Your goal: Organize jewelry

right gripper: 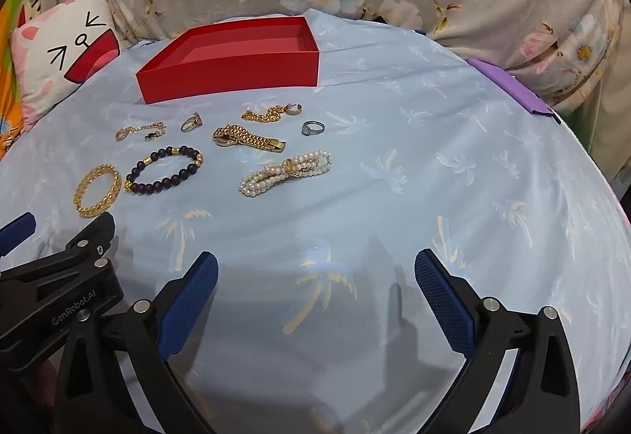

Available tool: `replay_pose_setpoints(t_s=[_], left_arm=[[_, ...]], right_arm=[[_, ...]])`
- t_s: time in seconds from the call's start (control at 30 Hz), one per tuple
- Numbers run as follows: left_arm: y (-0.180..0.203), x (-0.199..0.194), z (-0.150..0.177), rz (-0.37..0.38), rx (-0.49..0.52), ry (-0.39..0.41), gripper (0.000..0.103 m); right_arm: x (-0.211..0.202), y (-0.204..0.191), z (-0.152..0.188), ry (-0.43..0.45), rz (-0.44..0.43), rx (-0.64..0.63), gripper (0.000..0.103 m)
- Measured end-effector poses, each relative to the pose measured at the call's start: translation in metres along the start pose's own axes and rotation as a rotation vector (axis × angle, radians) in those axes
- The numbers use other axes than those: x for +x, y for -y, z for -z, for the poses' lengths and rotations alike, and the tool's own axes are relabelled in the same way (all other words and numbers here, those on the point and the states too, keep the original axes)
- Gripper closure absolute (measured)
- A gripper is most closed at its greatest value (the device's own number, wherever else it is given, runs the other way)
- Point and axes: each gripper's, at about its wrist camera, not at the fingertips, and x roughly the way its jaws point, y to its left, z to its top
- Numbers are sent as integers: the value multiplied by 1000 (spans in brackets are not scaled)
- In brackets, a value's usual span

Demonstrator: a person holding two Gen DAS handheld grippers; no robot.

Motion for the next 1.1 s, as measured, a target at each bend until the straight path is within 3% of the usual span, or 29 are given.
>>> replay_pose_setpoints(t_s=[1.1], left_arm=[[2,2,2,8,6,4,11]], right_arm=[[2,0,0,-17,-7,2,5]])
